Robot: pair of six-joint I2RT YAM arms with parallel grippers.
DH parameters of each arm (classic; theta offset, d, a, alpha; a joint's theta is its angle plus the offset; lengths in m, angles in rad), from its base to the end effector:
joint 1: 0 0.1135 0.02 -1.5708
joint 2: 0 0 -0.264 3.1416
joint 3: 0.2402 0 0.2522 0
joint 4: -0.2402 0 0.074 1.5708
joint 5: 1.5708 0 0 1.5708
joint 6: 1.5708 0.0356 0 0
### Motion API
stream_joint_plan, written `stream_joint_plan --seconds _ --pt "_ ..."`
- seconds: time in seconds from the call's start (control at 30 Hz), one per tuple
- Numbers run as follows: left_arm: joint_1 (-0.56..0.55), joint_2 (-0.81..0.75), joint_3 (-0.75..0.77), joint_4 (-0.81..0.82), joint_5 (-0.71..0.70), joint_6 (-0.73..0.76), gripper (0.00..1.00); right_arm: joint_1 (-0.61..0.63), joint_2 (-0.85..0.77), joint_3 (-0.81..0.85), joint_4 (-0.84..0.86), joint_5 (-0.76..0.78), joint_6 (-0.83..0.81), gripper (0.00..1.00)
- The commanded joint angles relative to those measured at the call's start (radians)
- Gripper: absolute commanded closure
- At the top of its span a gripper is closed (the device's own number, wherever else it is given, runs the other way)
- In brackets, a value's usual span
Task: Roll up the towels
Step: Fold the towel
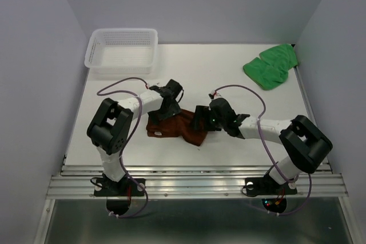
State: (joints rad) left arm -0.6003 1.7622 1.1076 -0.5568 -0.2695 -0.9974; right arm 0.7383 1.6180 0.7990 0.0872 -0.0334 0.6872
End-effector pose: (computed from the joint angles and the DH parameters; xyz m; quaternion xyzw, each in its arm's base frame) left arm 0.2852 -0.1838 0.1697 -0.2158 0.9511 -0.0347 0.2183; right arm 0.2397 0.2197 0.1660 -0.0301 0.9127 0.2778 0.2981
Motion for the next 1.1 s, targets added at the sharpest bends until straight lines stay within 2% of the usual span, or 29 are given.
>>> stream_joint_plan --seconds 0.0,0.07,0.1,0.2,0.23,0.27,0.33,0.4,0.5,0.63,0.8,0.9,1.07 --pt "-0.016 0.159 0.177 0.092 0.023 0.058 0.01 0.004 -0.145 -0.187 0.07 -0.019 0.125 0.0" --pt "-0.036 0.216 0.269 0.086 0.016 0.092 0.01 0.038 -0.191 -0.254 0.092 -0.019 0.162 0.0" --pt "-0.045 0.273 0.369 0.081 0.013 0.138 0.01 0.088 -0.213 -0.297 0.086 0.027 0.208 0.0" --pt "-0.084 0.39 0.53 0.052 -0.019 0.227 0.01 0.177 -0.289 -0.342 0.026 0.165 0.323 0.0" --pt "-0.091 0.416 0.617 0.058 -0.008 0.318 0.01 0.223 -0.302 -0.351 0.038 0.173 0.343 0.0" --pt "-0.099 0.459 0.65 0.116 0.078 0.391 0.01 0.237 -0.308 -0.357 0.048 0.179 0.366 0.0" --pt "-0.104 0.491 0.716 0.146 0.166 0.489 0.01 0.246 -0.288 -0.345 0.048 0.185 0.365 0.0" --pt "-0.116 0.505 0.729 0.185 0.211 0.617 0.01 0.246 -0.256 -0.324 0.027 0.196 0.341 0.0" --pt "-0.135 0.485 0.706 0.196 0.162 0.721 0.01 0.246 -0.239 -0.256 -0.064 0.243 0.285 0.0" --pt "-0.135 0.419 0.575 0.276 0.184 0.845 0.01 0.246 -0.364 -0.181 -0.162 0.406 0.177 0.0" --pt "-0.133 0.401 0.548 0.293 0.184 0.922 0.01 0.176 -0.434 -0.144 -0.165 0.506 0.042 0.0" --pt "-0.131 0.395 0.544 0.313 0.217 0.941 0.01 0.014 -0.423 -0.15 -0.101 0.44 -0.055 0.0" --pt "-0.124 0.381 0.589 0.318 0.237 0.953 0.01 -0.118 -0.362 -0.155 0.02 0.328 -0.199 0.0"
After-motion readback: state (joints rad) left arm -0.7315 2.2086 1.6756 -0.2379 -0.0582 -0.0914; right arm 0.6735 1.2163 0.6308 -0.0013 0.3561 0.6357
